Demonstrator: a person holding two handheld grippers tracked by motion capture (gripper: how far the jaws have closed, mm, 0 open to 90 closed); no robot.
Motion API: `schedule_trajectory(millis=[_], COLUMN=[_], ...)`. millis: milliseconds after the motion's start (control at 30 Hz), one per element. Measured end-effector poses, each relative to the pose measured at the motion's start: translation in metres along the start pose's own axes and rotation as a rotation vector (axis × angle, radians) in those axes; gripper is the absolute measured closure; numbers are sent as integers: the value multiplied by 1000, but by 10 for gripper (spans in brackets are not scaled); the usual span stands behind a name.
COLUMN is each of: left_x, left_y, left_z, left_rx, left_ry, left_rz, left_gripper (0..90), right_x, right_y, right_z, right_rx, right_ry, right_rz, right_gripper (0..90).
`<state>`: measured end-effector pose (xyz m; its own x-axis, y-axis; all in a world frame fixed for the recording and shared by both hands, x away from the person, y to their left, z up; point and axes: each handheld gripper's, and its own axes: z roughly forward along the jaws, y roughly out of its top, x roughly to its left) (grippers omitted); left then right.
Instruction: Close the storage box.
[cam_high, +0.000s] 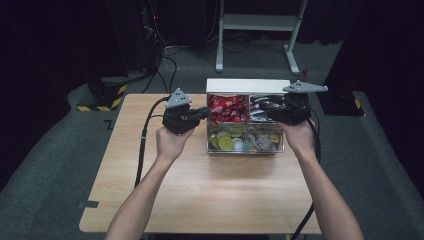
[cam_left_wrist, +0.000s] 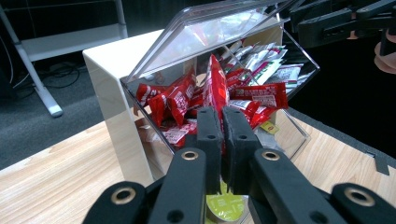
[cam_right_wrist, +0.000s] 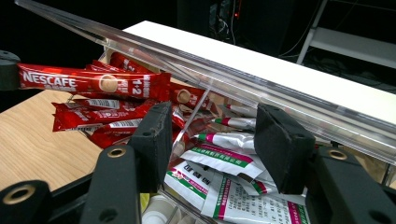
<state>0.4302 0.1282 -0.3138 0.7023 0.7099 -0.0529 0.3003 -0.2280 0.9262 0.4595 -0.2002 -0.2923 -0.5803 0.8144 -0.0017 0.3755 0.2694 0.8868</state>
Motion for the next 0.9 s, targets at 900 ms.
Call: schedule_trajectory(millis=[900], left_x=[7], left_y=[-13], left_z=[-31], left_rx=[-29], left_ry=[11], left_rz=[-4], left_gripper=[866], right_x=[2], right_y=[0], right_z=[2], right_rx=[-2], right_ry=[-4], right_rz=[-2], right_gripper=[467])
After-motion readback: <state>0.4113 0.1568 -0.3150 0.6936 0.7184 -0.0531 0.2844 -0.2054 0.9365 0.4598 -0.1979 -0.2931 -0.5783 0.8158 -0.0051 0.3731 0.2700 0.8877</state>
